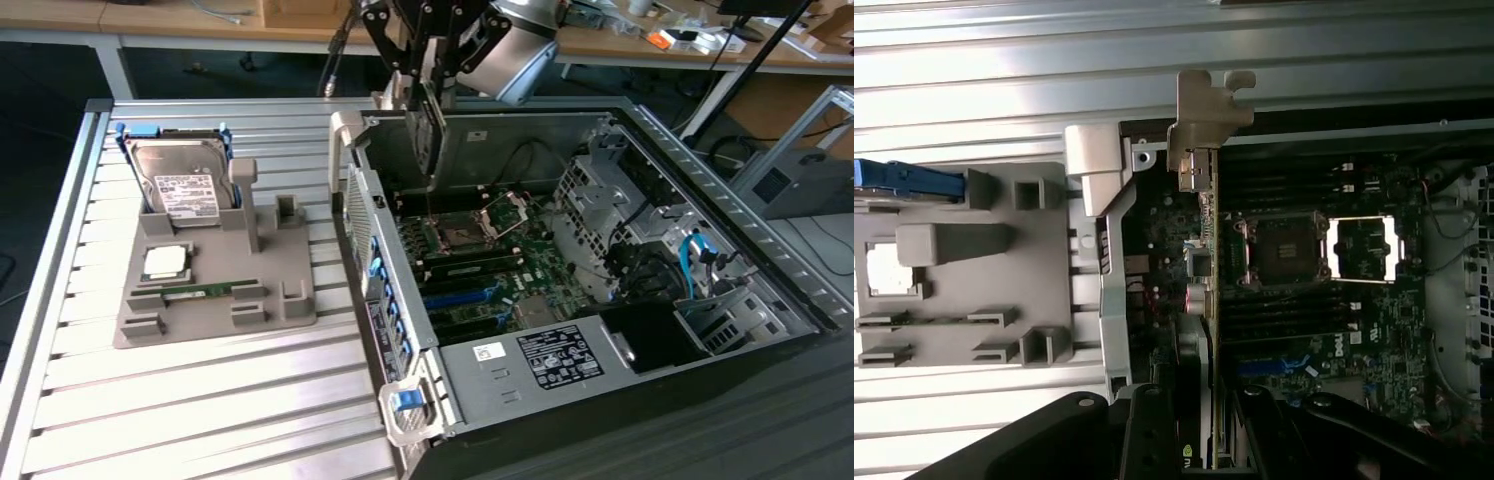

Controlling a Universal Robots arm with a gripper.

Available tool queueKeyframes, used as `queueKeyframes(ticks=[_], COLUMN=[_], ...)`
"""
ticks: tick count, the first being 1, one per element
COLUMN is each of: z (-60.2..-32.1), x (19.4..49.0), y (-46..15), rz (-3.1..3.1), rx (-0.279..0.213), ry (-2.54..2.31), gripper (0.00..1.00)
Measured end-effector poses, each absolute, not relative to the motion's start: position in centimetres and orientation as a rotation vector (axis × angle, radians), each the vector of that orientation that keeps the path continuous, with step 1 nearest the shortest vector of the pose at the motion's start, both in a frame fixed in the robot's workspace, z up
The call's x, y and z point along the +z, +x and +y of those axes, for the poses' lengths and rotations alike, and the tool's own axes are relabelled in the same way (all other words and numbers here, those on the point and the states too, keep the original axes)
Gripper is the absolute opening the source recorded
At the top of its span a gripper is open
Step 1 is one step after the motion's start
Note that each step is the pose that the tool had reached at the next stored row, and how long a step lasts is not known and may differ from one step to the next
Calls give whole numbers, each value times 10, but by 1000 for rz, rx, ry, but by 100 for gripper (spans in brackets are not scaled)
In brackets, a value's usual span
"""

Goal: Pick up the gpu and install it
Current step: 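Pick up the gpu and move the gpu toward the slot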

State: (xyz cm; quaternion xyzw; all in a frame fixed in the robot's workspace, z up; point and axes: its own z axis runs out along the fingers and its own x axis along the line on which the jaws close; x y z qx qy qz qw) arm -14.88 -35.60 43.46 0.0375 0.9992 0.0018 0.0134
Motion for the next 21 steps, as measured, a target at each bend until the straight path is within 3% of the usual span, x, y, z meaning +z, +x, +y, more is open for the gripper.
queueKeyframes(ticks=[7,21], z=[-373,-377], x=[432,431], y=[-132,-122], rz=[3113,3113], rx=[4,3], ry=[117,117], gripper=[27,27])
